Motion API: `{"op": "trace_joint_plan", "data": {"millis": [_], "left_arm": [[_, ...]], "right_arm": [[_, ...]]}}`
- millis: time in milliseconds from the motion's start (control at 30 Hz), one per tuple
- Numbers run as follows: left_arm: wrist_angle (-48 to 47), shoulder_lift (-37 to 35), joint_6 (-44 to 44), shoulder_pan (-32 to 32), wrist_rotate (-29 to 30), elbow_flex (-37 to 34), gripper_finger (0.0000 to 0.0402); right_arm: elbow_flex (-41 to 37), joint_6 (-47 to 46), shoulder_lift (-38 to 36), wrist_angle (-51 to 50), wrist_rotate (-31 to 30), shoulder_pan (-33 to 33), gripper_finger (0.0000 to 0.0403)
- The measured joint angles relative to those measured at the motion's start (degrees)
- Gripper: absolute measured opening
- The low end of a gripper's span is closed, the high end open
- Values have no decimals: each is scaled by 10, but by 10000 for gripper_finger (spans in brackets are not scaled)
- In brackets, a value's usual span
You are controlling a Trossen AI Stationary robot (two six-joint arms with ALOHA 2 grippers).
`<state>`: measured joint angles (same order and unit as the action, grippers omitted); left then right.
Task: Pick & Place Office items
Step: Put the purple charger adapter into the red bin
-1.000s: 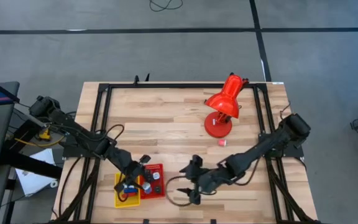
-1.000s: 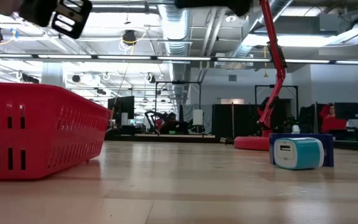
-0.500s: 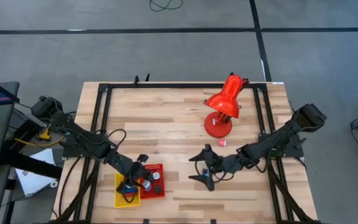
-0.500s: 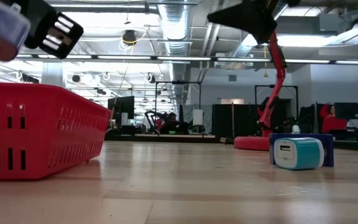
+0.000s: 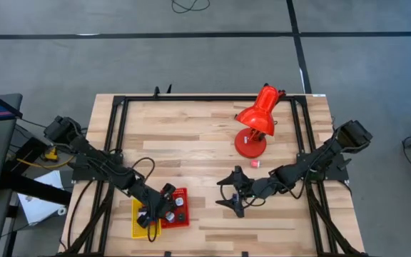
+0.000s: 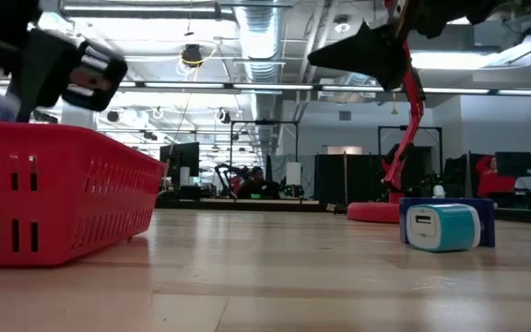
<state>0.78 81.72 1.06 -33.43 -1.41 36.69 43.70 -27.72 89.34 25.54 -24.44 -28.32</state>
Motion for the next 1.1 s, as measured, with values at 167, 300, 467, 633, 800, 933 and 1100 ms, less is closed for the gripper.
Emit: {"op": "trace_joint_plan", "data": {"millis": [167,300,467,633,800,933,1100], "left_arm": [[-8,19,7,1,1,0,128],[-6,37,27,1,4,0,136],[-5,51,32,1,13,1,145],[-6,49,32,1,15,1,145],[-6,49,31,3,15,1,150],[-7,49,30,4,14,1,161],[-6,49,30,4,15,0,167]], "right_arm": [[1,-8,0,5,0,0,347],[1,-8,0,4,0,0,347],[1,-8,0,5,0,0,347],[1,-8,0,5,0,0,347],[0,-8,0,4,0,0,347],[1,-8,0,4,0,0,347],[0,-8,0,3,1,-2,347]]}}
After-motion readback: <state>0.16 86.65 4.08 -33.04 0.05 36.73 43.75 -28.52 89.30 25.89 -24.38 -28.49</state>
